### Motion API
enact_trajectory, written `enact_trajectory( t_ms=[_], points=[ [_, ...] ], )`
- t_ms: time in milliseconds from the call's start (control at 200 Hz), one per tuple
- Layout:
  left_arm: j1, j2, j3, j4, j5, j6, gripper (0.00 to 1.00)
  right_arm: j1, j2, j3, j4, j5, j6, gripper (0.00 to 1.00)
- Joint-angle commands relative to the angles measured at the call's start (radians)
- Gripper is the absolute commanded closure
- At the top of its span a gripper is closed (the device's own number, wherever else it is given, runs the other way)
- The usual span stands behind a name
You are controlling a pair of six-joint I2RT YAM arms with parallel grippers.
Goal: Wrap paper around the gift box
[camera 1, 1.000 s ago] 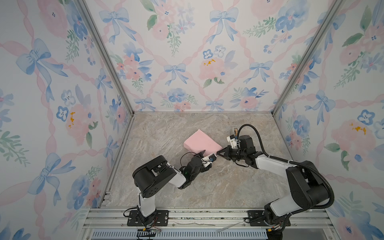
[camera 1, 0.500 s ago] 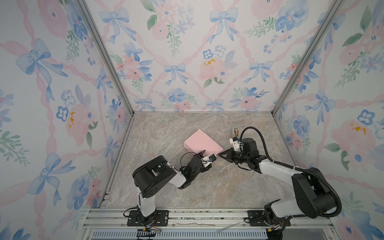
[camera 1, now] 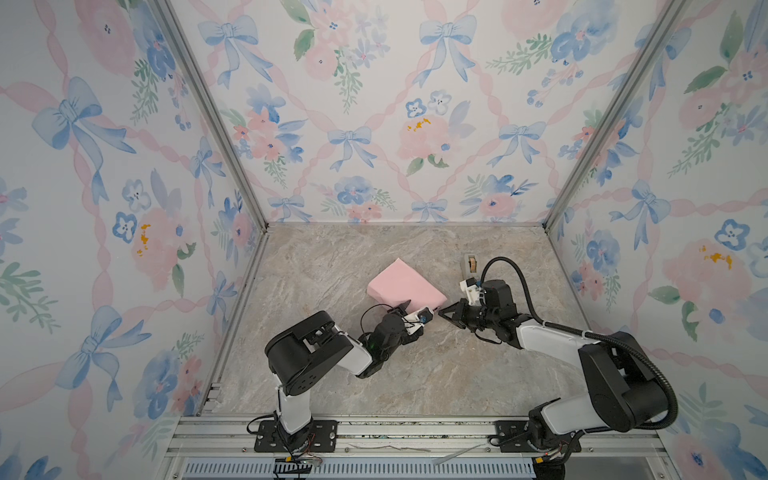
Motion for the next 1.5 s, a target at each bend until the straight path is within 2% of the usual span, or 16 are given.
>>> enact_trajectory(
  t_ms=[0,650,1320,1495],
  points=[
    [-0.012,0.021,-0.013,-0.084,0.022,-0.035,0.33,0.009,0.023,-0.015,0.032,0.029,0.009,1.0],
    [-0.012,0.02,-0.015,-0.084,0.023,-0.037,0.32,0.059,0.1,-0.027,0.133,0.094,0.052,1.0],
    [-0.01,0.016,-0.013,-0.085,0.018,-0.032,0.33,0.074,0.204,-0.058,0.413,0.139,0.159,1.0],
    [-0.01,0.015,-0.013,-0.085,0.018,-0.031,0.33,0.083,0.198,-0.061,0.431,0.149,0.167,0.9]
  ],
)
